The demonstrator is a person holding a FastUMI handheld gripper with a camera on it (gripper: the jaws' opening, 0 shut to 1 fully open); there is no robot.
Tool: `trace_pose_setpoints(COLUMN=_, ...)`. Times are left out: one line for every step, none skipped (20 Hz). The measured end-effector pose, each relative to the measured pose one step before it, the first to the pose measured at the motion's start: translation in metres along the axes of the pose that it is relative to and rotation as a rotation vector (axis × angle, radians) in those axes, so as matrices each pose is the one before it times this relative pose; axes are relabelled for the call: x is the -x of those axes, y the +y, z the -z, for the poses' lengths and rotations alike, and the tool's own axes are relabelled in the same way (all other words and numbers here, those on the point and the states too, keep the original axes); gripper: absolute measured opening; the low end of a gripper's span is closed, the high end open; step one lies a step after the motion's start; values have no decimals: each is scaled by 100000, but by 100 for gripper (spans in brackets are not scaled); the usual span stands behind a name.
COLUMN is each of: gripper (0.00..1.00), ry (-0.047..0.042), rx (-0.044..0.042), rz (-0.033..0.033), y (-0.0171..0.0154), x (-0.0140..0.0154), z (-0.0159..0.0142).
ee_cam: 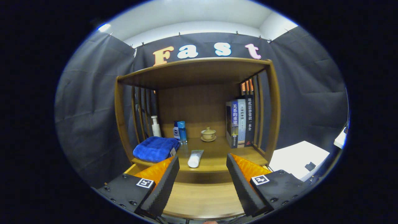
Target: Pull open the drawer, take out the items inside it, and place them on the countertop above the cabinet.
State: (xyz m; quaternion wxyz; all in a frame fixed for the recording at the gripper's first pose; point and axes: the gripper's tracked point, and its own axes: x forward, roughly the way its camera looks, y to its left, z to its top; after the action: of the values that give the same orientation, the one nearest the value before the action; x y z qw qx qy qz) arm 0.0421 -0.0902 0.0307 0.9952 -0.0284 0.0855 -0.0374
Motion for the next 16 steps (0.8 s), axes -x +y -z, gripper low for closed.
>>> trace_pose_setpoints(gripper=98, ry=-882, rx=-278, rz=1953, y=-405, x=1026, z=893)
trace_pose_setpoints(gripper=98, ry=-569, rx=-1080, rz=1841, y=-234, x=972, z=1066)
trace_pose_setpoints(gripper=98, ry=111, rx=-1396, rz=1168, y=-16, x=1011, z=1137)
trace_pose_setpoints(gripper=98, ry=-579, rx=-143, rz=905, y=-24, x=740, z=964)
trace_pose_setpoints(gripper=98, ry=-657, rx=1734, rz=261, y=62, x=779, z=1034)
trace_pose_setpoints(gripper=98, ry=-697, rx=2312, rz=397, y=260, x=598, z=915)
trace_pose_setpoints(gripper=98, ry=-1023, rx=2799, rz=378, y=369, x=519, z=691)
trace_pose_setpoints(gripper=98, ry=-1625, rx=1937, rz=-218, y=652, x=587, z=507)
trace_pose_setpoints(gripper=98, ry=-1302, rx=599, rz=-51, y=746, x=622, z=490)
trace_pose_setpoints(gripper=98, ry=-836, rx=-440, rz=1084, y=294, x=512, z=604)
trace_pose_setpoints(gripper=98, ry=-764, rx=-1610, rz=1266, y=265, x=578, z=750)
trace_pose_setpoints(gripper=98, ry=50, rx=-1702, rz=105, y=455, x=561, z=920)
trace_pose_setpoints(gripper=98, ry=1015, rx=-701, rz=-424, y=428, x=387, z=1217)
trace_pose_setpoints(gripper=98, ry=2653, rx=547, rz=-991, y=375, x=397, z=1464)
trace_pose_setpoints(gripper=98, ry=2468, rx=1997, rz=-1350, y=396, x=44, z=1308)
trace_pose_setpoints(gripper=98, ry=1734, rx=2211, rz=-821, y=257, x=-237, z=863)
